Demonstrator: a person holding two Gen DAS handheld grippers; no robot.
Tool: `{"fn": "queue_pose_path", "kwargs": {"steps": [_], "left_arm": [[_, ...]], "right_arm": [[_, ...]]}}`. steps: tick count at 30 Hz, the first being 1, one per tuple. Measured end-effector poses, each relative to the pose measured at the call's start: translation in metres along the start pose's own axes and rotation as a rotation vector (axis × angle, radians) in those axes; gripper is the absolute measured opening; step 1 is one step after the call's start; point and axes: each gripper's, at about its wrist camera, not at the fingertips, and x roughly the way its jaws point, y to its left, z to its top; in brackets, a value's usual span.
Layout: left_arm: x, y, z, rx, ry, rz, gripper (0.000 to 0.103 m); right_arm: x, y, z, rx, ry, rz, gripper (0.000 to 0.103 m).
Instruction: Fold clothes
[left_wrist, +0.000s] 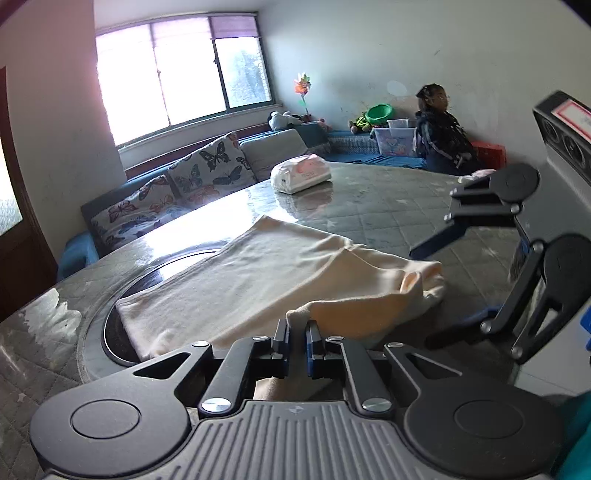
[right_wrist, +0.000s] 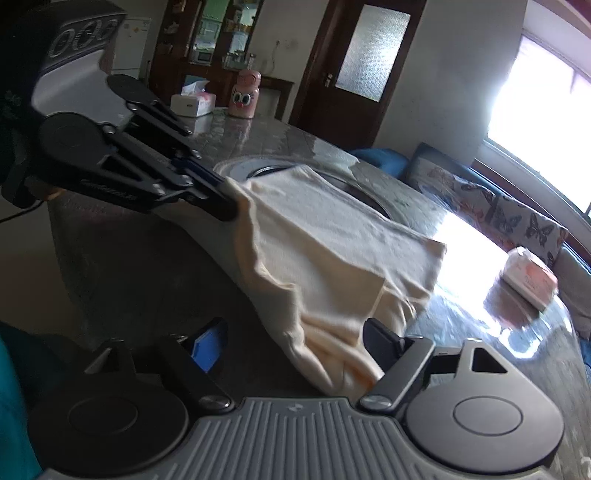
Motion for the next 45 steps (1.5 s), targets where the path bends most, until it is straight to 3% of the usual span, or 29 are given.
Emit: {"fn": "queue_pose_path", "kwargs": {"steps": [4, 6, 9, 12, 18, 19, 21, 24, 30, 38, 45], "left_arm": [[0.004, 0.008, 0.002, -0.036, 0.011, -0.028, 0.010], [0.001, 0.009, -0.001, -0.032, 0.016, -0.032, 0.013], [-0.009, 0.006, -0.009, -0.011, 0.019, -0.032, 0.021], [-0.019, -0.002, -0.020, 0.043, 0.021, -0.004, 0.042], [-0.022, -0.006, -0.041, 0.098, 0.075, 0.039, 0.042], [-0.021, -0.005, -0.043, 0.099, 0.081, 0.045, 0.041], [-0.020, 0.000, -0.044, 0.081, 0.086, 0.038, 0.019], [-0.026, 0.004, -0.043, 0.055, 0.077, 0.024, 0.006], [-0.060, 0.001, -0.037, 0.040, 0.034, -0.009, 0.005], [-0.120, -0.020, -0.037, 0.032, 0.050, -0.136, 0.006], [-0.111, -0.004, -0.016, -0.003, 0.032, -0.123, 0.006]], "right_arm": [[0.017, -0.006, 0.006, 0.020, 0.006, 0.036, 0.047], [0.024, -0.009, 0.008, 0.036, 0.015, 0.062, 0.029], [0.025, -0.014, 0.009, 0.070, 0.012, 0.086, 0.020], [0.023, -0.018, 0.010, 0.102, 0.008, 0.091, 0.016], [0.020, -0.018, 0.012, 0.125, -0.001, 0.088, 0.013], [0.019, -0.017, 0.012, 0.123, -0.001, 0.087, 0.013], [0.017, -0.016, 0.012, 0.122, -0.004, 0.087, 0.010], [0.011, -0.013, 0.013, 0.123, -0.024, 0.087, 0.008], [-0.020, -0.006, 0.018, 0.083, -0.064, 0.117, 0.008], [-0.086, 0.000, 0.019, 0.101, -0.002, 0.251, 0.008], [-0.080, -0.019, 0.044, 0.109, 0.000, 0.247, 0.007]]}}
